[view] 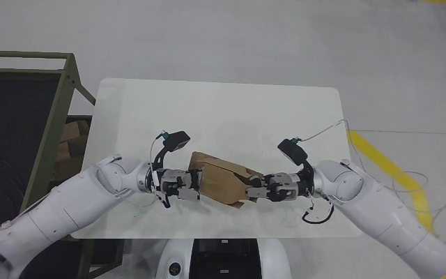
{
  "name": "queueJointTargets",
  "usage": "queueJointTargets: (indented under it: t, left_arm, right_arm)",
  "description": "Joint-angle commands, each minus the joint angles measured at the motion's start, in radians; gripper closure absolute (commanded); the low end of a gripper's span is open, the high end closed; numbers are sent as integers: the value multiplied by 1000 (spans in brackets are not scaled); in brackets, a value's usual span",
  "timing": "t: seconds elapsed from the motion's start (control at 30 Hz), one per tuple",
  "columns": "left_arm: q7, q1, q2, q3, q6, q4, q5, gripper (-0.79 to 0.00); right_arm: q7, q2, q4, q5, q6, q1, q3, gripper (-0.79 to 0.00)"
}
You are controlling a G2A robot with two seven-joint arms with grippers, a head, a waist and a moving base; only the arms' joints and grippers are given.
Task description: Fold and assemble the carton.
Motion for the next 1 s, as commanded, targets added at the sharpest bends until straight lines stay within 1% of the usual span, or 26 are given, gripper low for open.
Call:
queueJointTargets:
  t: [0.0, 0.3, 0.6, 0.67, 0.77, 0.9, 0.97]
  left_arm:
    - [0, -8, -2, 9, 0, 3, -1, -785]
    - [0, -25, -5, 30, 0, 8, -8, -785]
    - [0, -29, -4, 33, 0, -5, -24, -785]
    - [0, -29, -4, 33, 0, -5, -24, -770]
    - [0, -29, -4, 33, 0, -5, -24, -760]
    - [0, -29, -4, 33, 0, -5, -24, -767]
    - [0, -29, -4, 33, 0, -5, -24, -751]
  right_arm:
    - [0, 0, -1, 0, 0, -4, 4, 0]
    - [0, -1, -1, -4, 0, -13, 15, 0]
    - [0, -1, 8, -6, 0, -9, 12, 0]
    - [0, -1, 8, -6, 0, -9, 12, 0]
    - [0, -1, 8, -6, 0, -9, 12, 0]
    - [0, -1, 8, -6, 0, -9, 12, 0]
    - [0, -1, 8, -6, 0, -9, 12, 0]
